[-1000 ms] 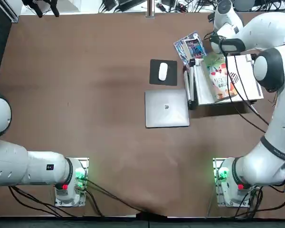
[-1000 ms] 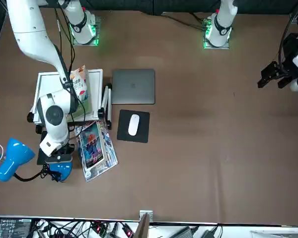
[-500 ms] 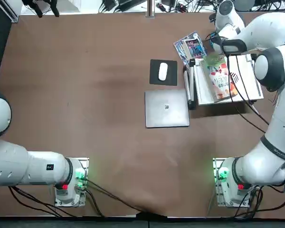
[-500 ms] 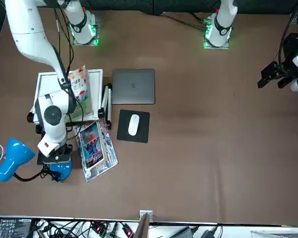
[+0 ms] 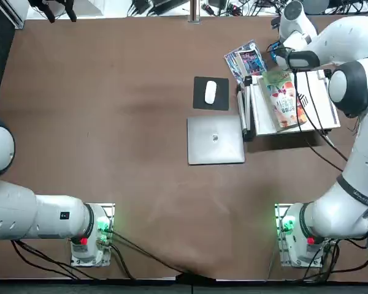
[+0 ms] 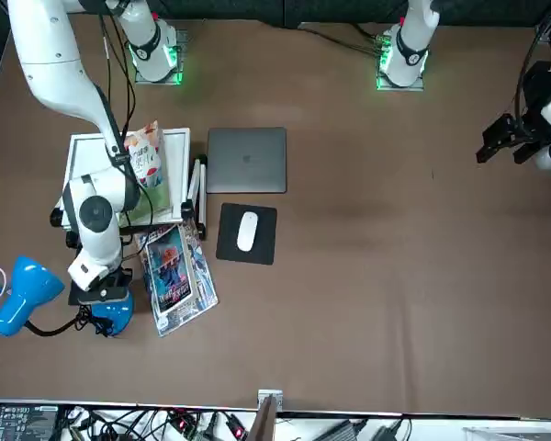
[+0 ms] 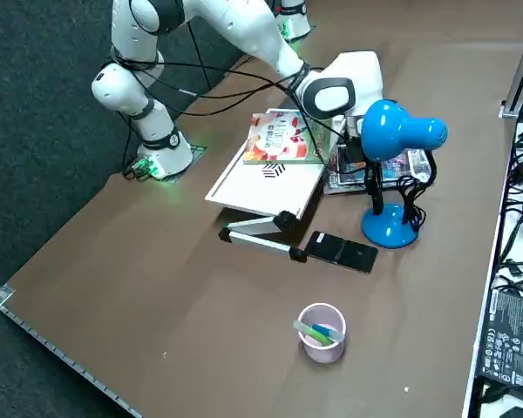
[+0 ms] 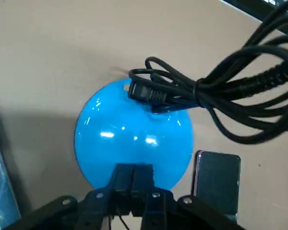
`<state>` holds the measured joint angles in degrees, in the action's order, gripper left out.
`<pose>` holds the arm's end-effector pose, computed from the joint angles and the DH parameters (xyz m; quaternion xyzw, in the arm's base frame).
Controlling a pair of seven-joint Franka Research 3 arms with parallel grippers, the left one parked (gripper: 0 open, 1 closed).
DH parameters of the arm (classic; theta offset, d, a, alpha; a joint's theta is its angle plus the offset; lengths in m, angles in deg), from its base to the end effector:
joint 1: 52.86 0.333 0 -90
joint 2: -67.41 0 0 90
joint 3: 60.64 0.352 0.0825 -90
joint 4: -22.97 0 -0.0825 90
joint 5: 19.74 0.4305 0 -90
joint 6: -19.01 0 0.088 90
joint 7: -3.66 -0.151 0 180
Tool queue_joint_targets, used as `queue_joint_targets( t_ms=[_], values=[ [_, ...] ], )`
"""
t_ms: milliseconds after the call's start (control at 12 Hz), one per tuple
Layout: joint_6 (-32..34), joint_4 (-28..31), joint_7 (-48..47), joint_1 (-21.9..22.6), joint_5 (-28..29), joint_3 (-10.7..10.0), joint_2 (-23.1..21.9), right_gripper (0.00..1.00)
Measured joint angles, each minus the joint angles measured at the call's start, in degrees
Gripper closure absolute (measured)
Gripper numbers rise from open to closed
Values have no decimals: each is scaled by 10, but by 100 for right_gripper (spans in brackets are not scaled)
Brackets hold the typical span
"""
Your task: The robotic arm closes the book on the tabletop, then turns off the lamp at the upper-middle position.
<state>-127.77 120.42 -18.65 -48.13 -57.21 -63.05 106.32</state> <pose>0.7569 0.0279 0.1697 0.9695 0.0902 0.1271 0.1890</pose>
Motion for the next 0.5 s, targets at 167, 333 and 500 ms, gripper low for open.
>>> queue_joint_targets(
  t_ms=[167,333,500],
  values=[
    [-1,0,2,0,0,1,0,99],
    [-1,0,2,1,0,2,0,99],
    [-1,0,2,1,0,3,0,99]
  ],
)
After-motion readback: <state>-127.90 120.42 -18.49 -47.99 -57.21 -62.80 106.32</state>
